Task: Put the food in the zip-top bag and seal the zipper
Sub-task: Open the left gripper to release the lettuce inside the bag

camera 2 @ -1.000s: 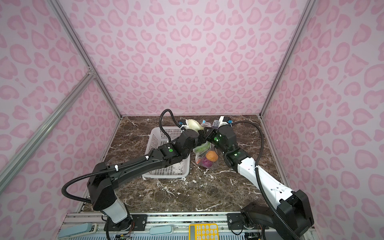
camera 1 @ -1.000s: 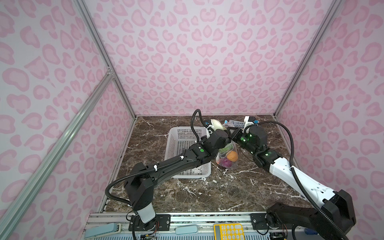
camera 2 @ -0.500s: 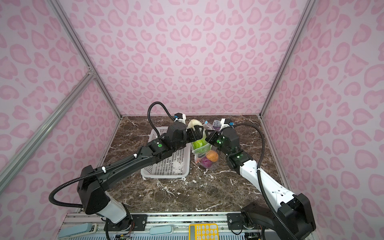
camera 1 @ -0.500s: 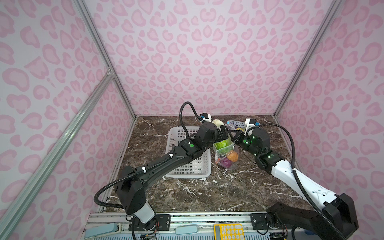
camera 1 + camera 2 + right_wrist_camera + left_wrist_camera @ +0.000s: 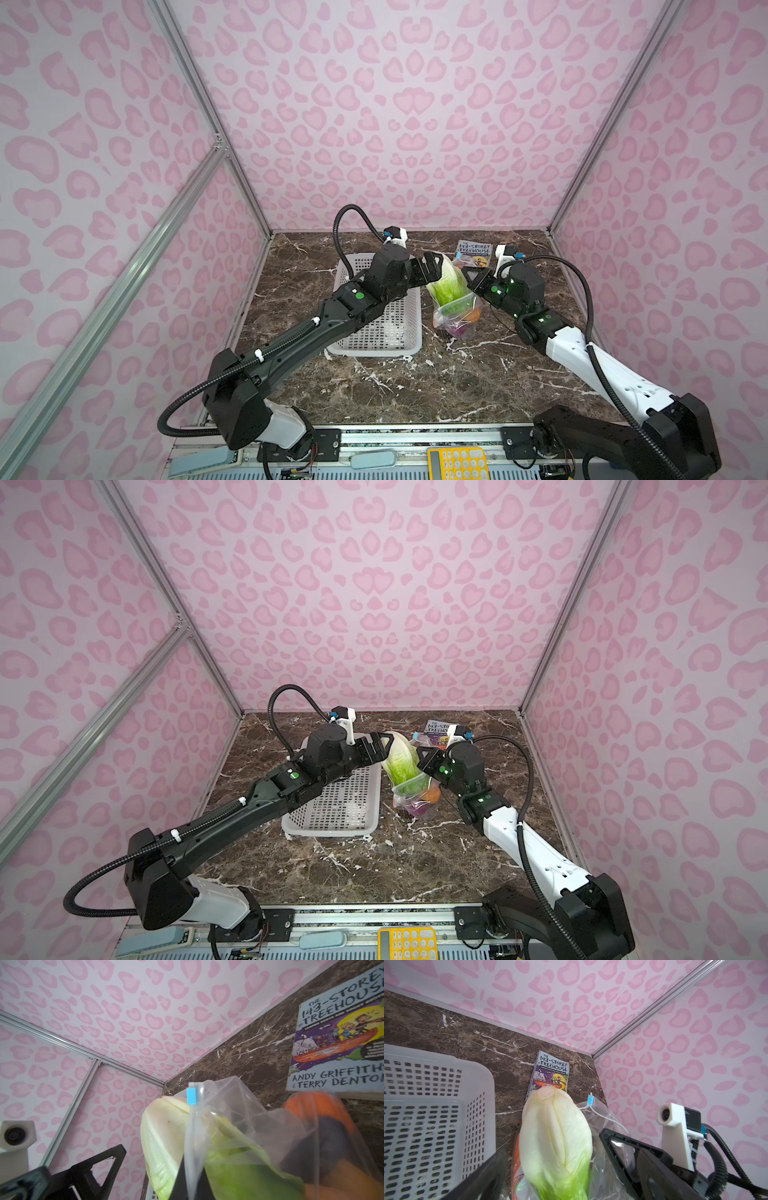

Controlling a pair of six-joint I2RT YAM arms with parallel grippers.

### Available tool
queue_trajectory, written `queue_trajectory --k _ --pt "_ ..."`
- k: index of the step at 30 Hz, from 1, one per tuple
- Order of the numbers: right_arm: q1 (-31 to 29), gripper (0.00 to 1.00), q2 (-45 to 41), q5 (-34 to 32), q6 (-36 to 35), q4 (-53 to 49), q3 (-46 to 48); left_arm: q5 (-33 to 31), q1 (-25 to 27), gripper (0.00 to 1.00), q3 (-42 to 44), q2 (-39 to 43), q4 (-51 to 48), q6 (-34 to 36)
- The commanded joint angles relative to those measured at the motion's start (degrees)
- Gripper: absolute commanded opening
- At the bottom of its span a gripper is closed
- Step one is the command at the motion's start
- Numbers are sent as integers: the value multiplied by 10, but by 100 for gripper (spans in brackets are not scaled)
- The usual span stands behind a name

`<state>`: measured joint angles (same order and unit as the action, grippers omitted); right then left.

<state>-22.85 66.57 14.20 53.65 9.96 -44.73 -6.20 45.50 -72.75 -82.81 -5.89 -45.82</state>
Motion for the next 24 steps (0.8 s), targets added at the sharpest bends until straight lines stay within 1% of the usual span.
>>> queue_trajectory --k 1,5,7,8,10,13,14,16,18,21,24 --pt "8 0 -6 4 12 34 15 -3 -6 98 24 29 -2 15" --pt "14 0 -10 5 15 37 28 -15 -18 98 51 42 -21 11" --pt "16 0 -11 6 16 38 32 1 -27 99 64 35 -30 1" --pt "17 0 -11 8 17 39 34 11 -30 98 70 31 -31 -5" --pt "19 0 -12 11 21 45 39 37 -35 91 79 17 -33 -17" --pt "22 0 -14 14 25 51 43 89 -41 70 83 -12 -39 -37" --pt "23 0 -15 15 25 50 43 108 -42 65 83 -21 -38 -43" --pt "23 0 -16 15 24 50 42 146 -42 61 81 -40 -30 -53" --pt "23 0 -16 17 23 50 40 165 -42 61 74 -58 -35 -58" --pt "23 0 -18 20 22 48 39 147 -44 61 52 -78 -62 -60" --pt "23 0 -20 24 22 47 38 103 -49 61 46 -90 -65 -60"
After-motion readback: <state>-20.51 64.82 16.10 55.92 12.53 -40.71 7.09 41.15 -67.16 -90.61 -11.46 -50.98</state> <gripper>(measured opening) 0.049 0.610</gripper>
